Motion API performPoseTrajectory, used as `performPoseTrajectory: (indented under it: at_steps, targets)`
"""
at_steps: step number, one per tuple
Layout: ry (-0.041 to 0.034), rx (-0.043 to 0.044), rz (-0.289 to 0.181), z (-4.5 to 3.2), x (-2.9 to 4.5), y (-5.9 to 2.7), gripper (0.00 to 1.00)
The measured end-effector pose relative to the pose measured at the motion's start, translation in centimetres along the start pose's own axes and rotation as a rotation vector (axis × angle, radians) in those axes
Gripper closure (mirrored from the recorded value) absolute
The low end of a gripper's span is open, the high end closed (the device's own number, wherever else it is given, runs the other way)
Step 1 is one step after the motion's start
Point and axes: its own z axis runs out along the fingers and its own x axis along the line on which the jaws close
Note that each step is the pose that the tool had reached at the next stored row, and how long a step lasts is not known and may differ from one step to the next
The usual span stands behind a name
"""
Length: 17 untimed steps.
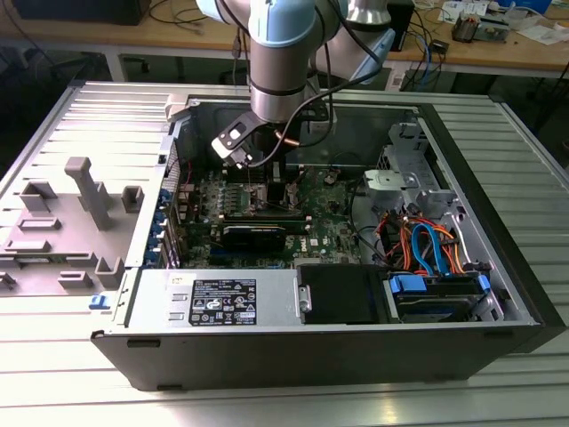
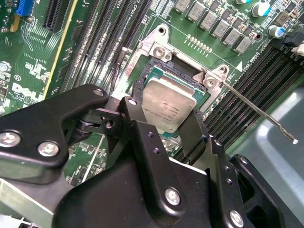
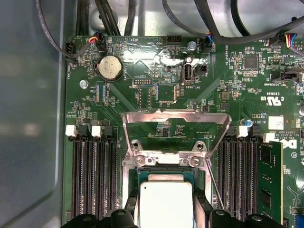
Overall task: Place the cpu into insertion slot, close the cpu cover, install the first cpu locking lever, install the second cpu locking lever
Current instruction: 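Place the cpu into insertion slot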
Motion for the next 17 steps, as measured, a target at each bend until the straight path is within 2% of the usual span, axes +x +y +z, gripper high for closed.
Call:
performPoseTrajectory:
  at_steps: [3, 17]
  targets:
    - [-0.0001, 0.0001, 0.008, 0.04, -0.2, -0.01, 0.45]
    - [0.0004, 0.0002, 0.009, 0.21, -0.2, -0.04, 0.45]
